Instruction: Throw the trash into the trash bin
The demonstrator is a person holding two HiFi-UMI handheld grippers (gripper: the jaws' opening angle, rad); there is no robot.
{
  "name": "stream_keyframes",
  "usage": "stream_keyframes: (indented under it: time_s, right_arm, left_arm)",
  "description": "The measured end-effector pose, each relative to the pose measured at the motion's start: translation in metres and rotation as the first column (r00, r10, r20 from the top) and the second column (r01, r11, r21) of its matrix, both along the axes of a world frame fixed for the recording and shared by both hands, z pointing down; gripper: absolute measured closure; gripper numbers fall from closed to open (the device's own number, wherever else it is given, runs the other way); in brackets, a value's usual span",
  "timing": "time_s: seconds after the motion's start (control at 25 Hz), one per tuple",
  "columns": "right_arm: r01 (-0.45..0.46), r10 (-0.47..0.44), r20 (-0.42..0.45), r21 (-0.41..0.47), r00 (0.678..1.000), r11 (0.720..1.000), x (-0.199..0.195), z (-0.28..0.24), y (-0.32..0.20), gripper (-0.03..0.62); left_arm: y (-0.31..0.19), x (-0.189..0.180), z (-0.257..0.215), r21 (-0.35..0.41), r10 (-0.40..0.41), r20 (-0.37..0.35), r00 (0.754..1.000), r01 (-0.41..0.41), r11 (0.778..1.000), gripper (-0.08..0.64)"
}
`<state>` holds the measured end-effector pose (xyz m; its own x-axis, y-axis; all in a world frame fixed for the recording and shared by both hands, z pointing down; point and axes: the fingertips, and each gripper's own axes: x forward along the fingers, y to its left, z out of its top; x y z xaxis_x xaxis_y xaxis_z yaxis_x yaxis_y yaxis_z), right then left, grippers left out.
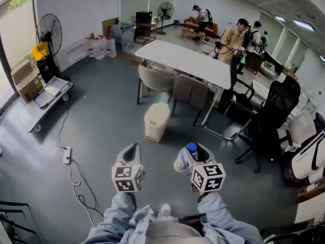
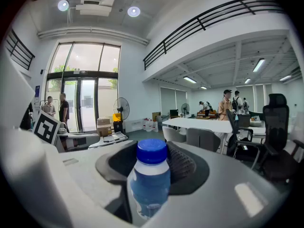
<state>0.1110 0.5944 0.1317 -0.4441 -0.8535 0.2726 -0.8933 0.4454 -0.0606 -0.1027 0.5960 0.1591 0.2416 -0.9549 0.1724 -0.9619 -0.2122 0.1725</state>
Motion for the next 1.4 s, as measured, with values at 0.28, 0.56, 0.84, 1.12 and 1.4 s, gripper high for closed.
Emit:
stream_keyframes:
  time_s: [0.28, 0.56, 0.84, 1.12, 1.4]
  right_arm:
    - [0.010, -0.010, 0.001, -0.001, 1.000, 1.000, -0.007, 0.004, -0.003, 0.394]
    - [0.001, 0.001, 0.064, -0.040, 0.998, 0.999, -0.008, 0.021, -0.019, 0.394]
    - [-0.038, 0.046, 0.102, -0.088, 0.994, 0.995, 0.004, 0.036, -0.064, 0.394]
    - [-0.030, 0.040, 0.109, -0.092, 0.993, 0.995, 0.017, 0.035, -0.146, 0.394]
    - [0.006, 0.005, 0.112, -0.103, 0.994, 0.995, 0.037, 0.036, -0.225, 0.394]
  left_arm:
    - [0.001, -0.008, 0.005, -0.008, -0.012, -0.003, 1.000, 0.012, 1.000, 0.551]
    - [-0.009, -0.009, 0.020, -0.033, -0.015, 0.001, 1.000, 0.015, 0.999, 0.551]
    - [-0.045, -0.005, 0.034, -0.065, -0.019, 0.011, 1.000, 0.019, 0.998, 0.551]
    - [-0.122, 0.007, 0.028, -0.061, -0.032, 0.028, 0.999, 0.034, 0.998, 0.551]
    - [-0.196, 0.029, 0.026, -0.060, -0.053, 0.040, 0.998, 0.055, 0.997, 0.551]
